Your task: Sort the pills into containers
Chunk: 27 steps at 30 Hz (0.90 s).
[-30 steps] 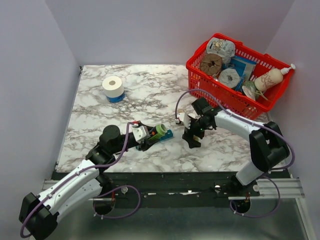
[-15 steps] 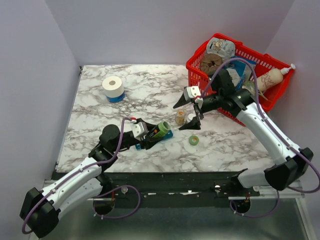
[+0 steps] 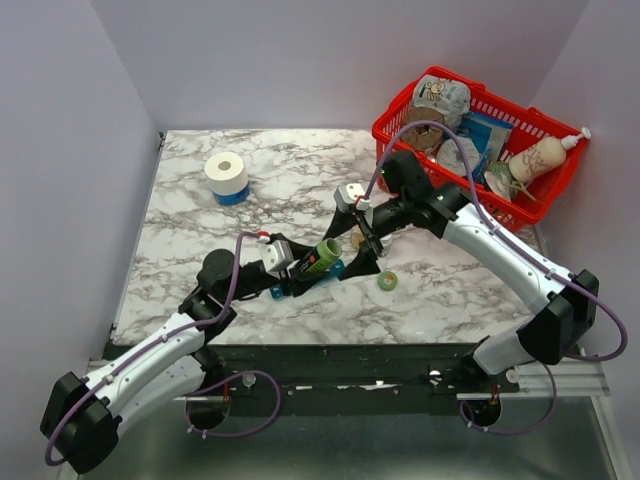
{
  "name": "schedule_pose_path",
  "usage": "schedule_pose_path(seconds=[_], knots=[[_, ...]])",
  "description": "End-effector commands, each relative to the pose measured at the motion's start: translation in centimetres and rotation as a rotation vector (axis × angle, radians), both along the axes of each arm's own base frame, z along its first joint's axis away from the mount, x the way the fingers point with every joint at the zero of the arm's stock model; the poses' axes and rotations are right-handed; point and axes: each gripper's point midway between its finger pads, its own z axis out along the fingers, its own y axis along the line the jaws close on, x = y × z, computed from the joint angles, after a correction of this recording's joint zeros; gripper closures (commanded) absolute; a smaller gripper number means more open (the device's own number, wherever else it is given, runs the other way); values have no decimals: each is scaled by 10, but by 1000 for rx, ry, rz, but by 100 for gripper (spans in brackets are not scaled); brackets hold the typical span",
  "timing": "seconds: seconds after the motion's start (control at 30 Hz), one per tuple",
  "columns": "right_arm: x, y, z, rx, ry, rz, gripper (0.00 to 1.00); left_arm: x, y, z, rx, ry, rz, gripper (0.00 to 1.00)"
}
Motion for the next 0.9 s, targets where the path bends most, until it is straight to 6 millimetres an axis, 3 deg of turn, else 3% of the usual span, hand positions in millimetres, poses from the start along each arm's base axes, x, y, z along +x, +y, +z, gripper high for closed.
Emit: schedule_pose_path(seconds=[0.0,0.4,0.47,0.57,0.6,0.67,0.7,0.8,0.87], knots=[[-9,9,12,24,-17,17,4,1,-3,18,-50,-54,-13,100],[-4,19,9,-8,4,4,46,5,-1,15,-54,-42,15,100],[-4,20,9,-13,4,3,59,6,-1,13,-52,-34,18,100],[-3,20,8,-23,-5,9,70,6,-1,12,-29,-39,17,99],[-3,20,9,-26,-9,10,71,7,0,5,0,-20,23,76],[-3,18,12,-32,-24,6,73,6,2,5,28,-39,23,53],[-2,18,12,-37,-24,1,75,7,4,-4,66,-41,25,35],[-2,17,12,-46,-26,0,76,6,9,-12,124,-58,38,22],[-2,17,12,-49,-24,-1,76,7,11,-12,150,-66,43,20]])
